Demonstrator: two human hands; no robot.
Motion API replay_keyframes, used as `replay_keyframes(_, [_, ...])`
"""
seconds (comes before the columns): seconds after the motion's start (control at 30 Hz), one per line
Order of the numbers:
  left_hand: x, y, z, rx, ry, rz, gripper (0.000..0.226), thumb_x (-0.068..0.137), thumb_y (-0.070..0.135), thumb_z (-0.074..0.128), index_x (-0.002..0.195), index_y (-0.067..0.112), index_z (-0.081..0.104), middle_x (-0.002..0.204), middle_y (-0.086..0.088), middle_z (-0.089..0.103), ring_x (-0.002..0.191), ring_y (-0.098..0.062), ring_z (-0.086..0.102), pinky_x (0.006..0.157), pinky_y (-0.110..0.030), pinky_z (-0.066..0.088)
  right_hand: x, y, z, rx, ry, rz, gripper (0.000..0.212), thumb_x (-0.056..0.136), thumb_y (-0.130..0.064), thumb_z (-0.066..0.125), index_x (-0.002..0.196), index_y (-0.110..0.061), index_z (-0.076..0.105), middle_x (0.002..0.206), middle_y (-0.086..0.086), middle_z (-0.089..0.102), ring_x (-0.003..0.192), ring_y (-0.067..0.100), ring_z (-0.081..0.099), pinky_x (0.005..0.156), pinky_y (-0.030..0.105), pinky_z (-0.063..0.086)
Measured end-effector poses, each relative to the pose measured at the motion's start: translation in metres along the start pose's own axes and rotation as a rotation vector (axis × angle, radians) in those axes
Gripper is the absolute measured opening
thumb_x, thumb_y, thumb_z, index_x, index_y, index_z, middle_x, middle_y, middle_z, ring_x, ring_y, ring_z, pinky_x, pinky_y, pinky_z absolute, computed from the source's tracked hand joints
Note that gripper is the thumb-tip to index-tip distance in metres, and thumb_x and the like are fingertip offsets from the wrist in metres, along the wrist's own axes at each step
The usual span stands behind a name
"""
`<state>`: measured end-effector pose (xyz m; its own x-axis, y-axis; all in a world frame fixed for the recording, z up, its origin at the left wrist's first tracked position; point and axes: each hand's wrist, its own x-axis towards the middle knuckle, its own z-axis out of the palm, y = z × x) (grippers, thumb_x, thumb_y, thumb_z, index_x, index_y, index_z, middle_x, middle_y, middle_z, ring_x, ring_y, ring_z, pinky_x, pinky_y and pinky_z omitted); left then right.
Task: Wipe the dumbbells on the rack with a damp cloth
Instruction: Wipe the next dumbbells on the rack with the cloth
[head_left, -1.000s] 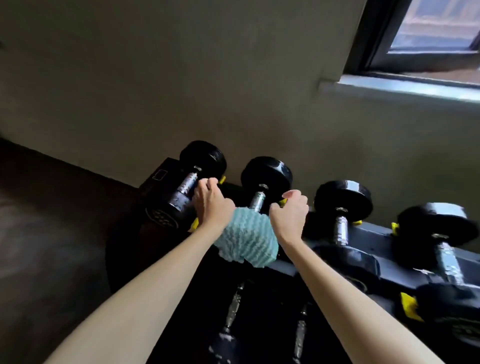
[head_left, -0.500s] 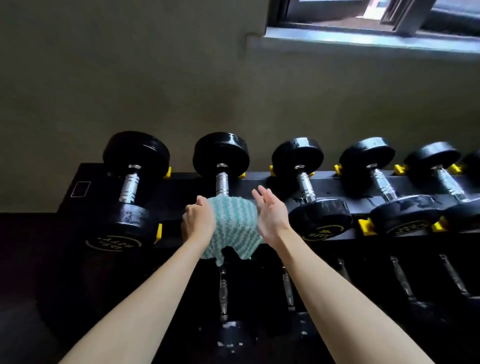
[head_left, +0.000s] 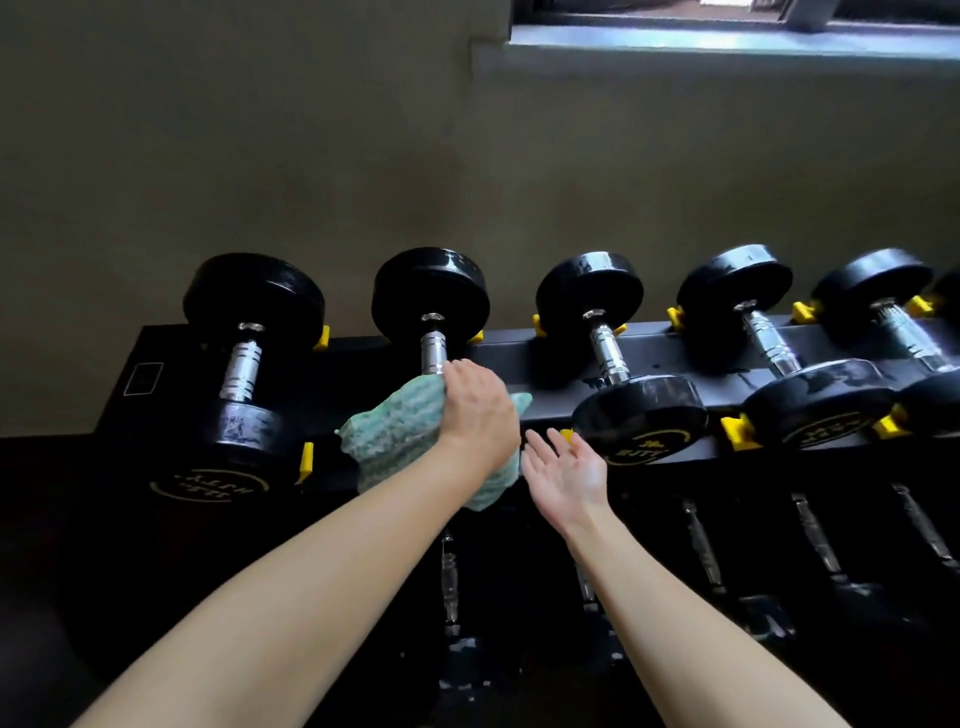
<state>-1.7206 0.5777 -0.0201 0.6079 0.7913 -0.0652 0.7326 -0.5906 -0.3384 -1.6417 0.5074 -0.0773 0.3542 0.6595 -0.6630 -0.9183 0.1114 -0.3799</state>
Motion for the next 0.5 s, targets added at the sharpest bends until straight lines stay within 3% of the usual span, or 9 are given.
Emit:
replay_keyframes(0.17, [0.002, 0.038, 0.017, 0.477, -0.065, 0.346, 0.052, 0.102, 0.028, 0.024, 0.143, -0.005, 0.025, 0.146, -0.03, 0.028, 0.135, -0.047, 0.025, 0.11, -0.059, 0.014, 0.007, -0.012, -0.006, -0.089, -0.032, 0.001, 0.048, 0.101, -0.026, 0.026, 0.145, -0.005, 0.028, 0.153, 0.021, 0.023, 0.144, 0.029, 0.017, 0.119, 0.041, 0.014])
replay_keyframes(0.3, [-0.012, 0.044, 0.026, 0.608, -0.053, 0.619, 0.047, 0.101, 0.024, 0.031, 0.138, -0.005, 0.034, 0.142, -0.024, 0.04, 0.133, -0.044, 0.032, 0.112, -0.055, 0.017, 0.001, -0.015, -0.011, -0.114, -0.066, 0.047, 0.047, 0.101, -0.026, 0.026, 0.144, -0.007, 0.032, 0.151, 0.021, 0.027, 0.144, 0.03, 0.018, 0.118, 0.043, 0.016])
replay_keyframes(0.4, [-0.029, 0.029, 0.031, 0.534, -0.114, 0.854, 0.029, 0.092, 0.011, 0.042, 0.106, 0.005, 0.066, 0.106, -0.007, 0.069, 0.107, -0.025, 0.059, 0.113, -0.038, 0.026, -0.003, -0.018, -0.01, -0.155, -0.066, 0.061, 0.047, 0.101, -0.026, 0.025, 0.143, -0.007, 0.034, 0.15, 0.021, 0.03, 0.143, 0.031, 0.019, 0.118, 0.042, 0.015])
replay_keyframes(0.47, [-0.04, 0.005, 0.048, 0.319, -0.006, 0.838, 0.026, 0.075, 0.012, 0.049, 0.069, 0.012, 0.075, 0.074, 0.0, 0.072, 0.083, -0.013, 0.067, 0.098, -0.024, 0.044, -0.006, -0.018, -0.007, -0.175, -0.067, 0.069, 0.047, 0.101, -0.026, 0.024, 0.143, -0.007, 0.034, 0.149, 0.021, 0.031, 0.143, 0.031, 0.018, 0.118, 0.041, 0.015])
replay_keyframes(0.5, [-0.047, -0.009, 0.06, 0.233, 0.041, 0.825, 0.032, 0.074, 0.012, 0.044, 0.068, 0.01, 0.075, 0.075, -0.002, 0.071, 0.084, -0.013, 0.067, 0.091, -0.022, 0.049, -0.008, -0.018, -0.005, -0.176, -0.072, 0.08, 0.046, 0.101, -0.025, 0.024, 0.143, -0.007, 0.034, 0.149, 0.021, 0.031, 0.144, 0.03, 0.018, 0.118, 0.04, 0.015])
